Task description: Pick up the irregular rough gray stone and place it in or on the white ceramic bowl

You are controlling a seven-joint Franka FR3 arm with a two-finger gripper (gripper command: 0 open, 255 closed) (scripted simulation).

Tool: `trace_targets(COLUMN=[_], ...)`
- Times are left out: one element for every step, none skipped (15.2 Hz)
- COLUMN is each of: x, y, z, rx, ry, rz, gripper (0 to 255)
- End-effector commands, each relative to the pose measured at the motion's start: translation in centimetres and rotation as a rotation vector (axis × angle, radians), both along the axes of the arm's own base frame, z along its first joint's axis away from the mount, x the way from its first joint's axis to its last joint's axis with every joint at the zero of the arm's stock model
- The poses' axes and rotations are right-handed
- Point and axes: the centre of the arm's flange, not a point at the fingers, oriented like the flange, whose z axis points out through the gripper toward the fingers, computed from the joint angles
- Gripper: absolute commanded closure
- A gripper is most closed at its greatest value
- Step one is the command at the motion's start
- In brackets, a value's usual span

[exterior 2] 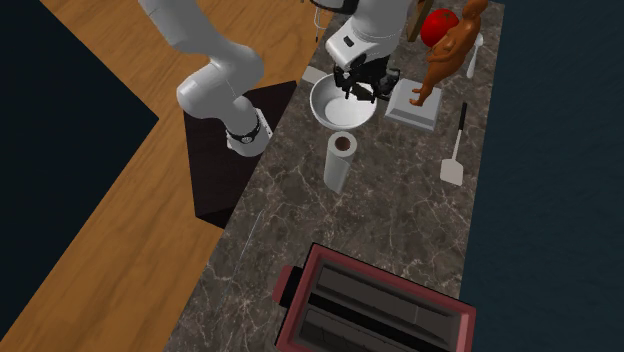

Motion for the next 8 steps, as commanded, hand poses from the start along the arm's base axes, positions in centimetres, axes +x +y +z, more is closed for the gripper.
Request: trace_targets(x=[-2.6, -3.9, -5.8, -5.8, -5.8, -5.8, -5.8, -5.8], y=[-1.0, -1.3, -1.8, -1.8, -1.8, -1.8, -1.8, -1.8], z=[0.1, 0.1, 0.1, -0.4, -1.0, -1.5, -2.0, -2.5], rx=[0.001, 0.001, 0.001, 0.001, 0.001, 0.001, 0.001, 0.001], ry=[0.001, 0.001, 0.001, 0.001, 0.001, 0.001, 0.001, 0.001], rz=[-0.001, -0.001, -0.001, -0.001, -0.001, -0.001, -0.001, -0.001], gripper=[255, 255, 255, 255, 255, 255, 255, 255])
